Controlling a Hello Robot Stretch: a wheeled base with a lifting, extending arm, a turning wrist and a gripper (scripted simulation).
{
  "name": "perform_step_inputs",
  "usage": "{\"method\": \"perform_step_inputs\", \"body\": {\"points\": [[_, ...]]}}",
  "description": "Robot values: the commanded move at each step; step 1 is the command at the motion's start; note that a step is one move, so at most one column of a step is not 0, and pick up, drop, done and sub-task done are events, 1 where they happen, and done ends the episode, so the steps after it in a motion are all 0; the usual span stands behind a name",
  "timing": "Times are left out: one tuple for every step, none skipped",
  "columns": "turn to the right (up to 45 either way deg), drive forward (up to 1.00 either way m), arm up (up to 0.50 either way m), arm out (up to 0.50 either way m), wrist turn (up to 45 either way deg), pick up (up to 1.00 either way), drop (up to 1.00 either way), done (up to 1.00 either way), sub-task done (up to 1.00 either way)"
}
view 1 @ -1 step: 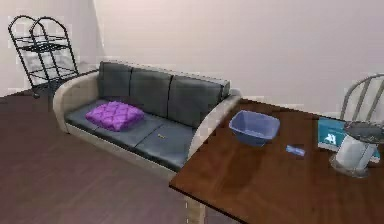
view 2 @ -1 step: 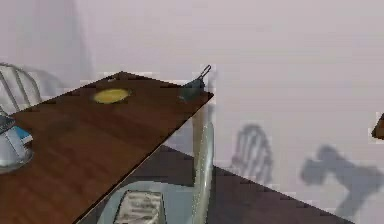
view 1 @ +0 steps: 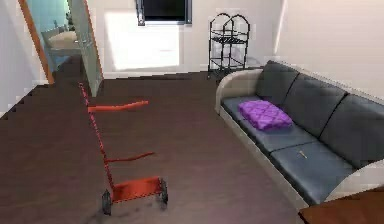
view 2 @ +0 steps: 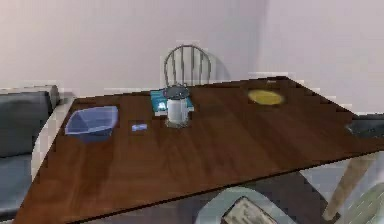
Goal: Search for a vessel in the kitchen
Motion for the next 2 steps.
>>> {"method": "perform_step_inputs", "body": {"points": [[-45.0,0.0,0.0,0.0,0.0,0.0,0.0,0.0,0.0],[-42.0,0.0,0.0,0.0,0.0,0.0,0.0,0.0,0.0]]}}
